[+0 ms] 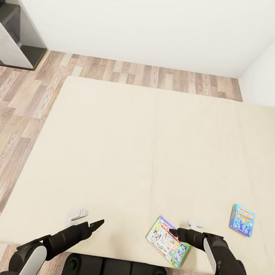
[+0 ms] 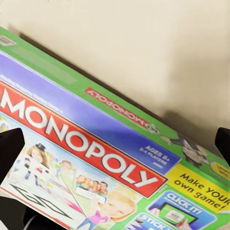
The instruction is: Put all the toys in the child's room - the three board games (two on the bed and one on the table), the two jigsaw puzzles on the table, and the tennis ball on the table - inside the toy box on the table in the child's room.
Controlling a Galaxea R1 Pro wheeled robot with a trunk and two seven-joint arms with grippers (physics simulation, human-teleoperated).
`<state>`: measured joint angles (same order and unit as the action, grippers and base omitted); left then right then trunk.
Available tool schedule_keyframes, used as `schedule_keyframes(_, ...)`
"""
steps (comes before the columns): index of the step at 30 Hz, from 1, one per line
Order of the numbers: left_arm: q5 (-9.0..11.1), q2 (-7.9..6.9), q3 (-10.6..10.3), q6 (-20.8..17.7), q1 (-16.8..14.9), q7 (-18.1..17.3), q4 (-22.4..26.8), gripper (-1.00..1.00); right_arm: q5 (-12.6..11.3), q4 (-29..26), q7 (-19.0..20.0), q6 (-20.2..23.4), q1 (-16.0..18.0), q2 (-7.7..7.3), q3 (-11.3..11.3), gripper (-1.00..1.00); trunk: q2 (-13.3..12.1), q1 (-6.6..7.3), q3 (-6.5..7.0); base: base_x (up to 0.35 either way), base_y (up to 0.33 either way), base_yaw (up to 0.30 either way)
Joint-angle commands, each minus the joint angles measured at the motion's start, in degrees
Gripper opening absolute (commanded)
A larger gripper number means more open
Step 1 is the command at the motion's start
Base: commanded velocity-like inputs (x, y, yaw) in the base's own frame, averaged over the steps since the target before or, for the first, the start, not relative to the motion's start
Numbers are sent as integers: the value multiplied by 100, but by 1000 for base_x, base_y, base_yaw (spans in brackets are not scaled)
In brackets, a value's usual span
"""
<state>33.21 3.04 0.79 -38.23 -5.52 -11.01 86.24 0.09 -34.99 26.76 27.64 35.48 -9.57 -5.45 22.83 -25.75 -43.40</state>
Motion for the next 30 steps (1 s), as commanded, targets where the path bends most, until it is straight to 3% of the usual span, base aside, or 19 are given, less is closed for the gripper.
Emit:
schedule_keyframes(1,19,3,9,-35,-2,-6,4,100,2,-7,27,40,1,2,-22,100,9,-3,-6,0,0,0)
schedule_keyframes(30,19,3,9,-39,-2,-7,0,100,0,-8,28,40,3,6,-27,100,9,-3,-6,0,0,0)
